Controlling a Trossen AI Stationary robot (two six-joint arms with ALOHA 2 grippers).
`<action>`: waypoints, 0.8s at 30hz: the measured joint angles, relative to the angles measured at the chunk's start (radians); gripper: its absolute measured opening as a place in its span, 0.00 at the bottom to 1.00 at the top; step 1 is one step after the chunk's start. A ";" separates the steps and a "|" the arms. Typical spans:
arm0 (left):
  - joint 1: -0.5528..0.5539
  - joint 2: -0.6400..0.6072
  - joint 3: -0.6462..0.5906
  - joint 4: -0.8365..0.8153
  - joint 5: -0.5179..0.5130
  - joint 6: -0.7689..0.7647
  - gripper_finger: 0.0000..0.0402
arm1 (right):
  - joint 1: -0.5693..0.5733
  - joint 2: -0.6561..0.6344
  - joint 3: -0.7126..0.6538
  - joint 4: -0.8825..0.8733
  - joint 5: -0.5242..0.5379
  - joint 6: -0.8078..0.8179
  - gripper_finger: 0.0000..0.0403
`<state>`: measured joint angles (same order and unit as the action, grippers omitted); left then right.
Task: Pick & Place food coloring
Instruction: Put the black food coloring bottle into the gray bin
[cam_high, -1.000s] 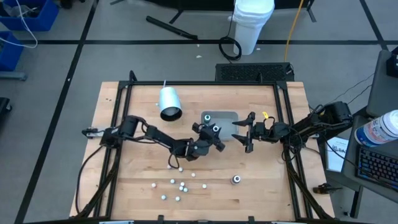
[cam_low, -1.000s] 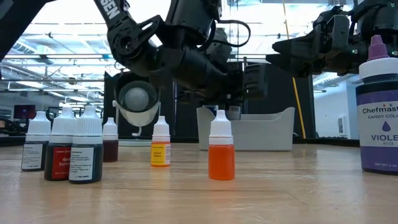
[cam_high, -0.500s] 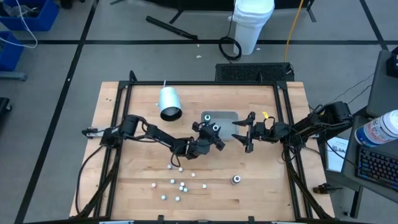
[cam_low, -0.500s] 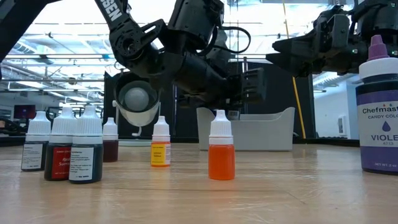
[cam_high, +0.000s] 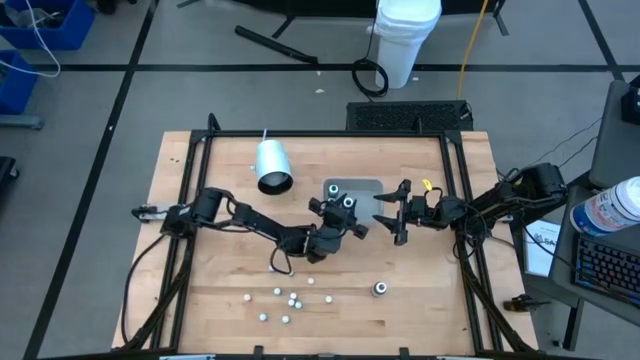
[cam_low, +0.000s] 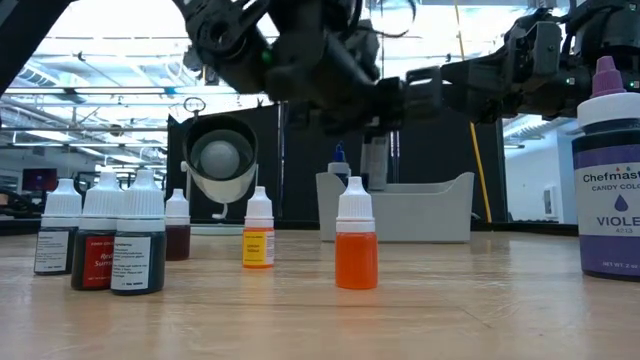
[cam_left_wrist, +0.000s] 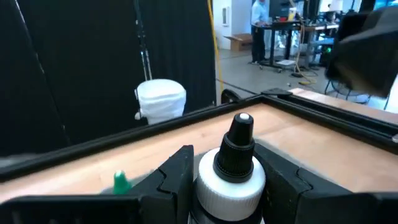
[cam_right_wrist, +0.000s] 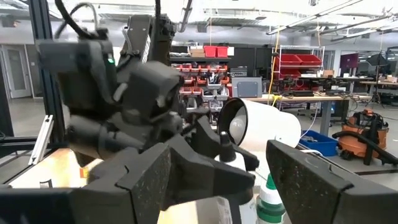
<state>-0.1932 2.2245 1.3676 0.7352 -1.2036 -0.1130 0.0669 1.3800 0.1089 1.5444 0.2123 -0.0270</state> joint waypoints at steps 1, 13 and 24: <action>0.000 0.010 0.020 -0.007 -0.012 0.003 0.35 | 0.000 0.000 0.000 0.001 0.000 -0.001 0.63; -0.031 0.216 0.260 -0.015 -0.160 0.114 0.35 | -0.001 -0.003 0.000 0.023 -0.001 -0.004 0.63; -0.035 0.219 0.242 -0.030 -0.240 0.058 0.35 | 0.000 -0.033 0.000 0.024 -0.003 0.005 0.63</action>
<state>-0.2279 2.4432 1.6097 0.7049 -1.4432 -0.0553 0.0669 1.3472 0.1089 1.5683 0.2089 -0.0223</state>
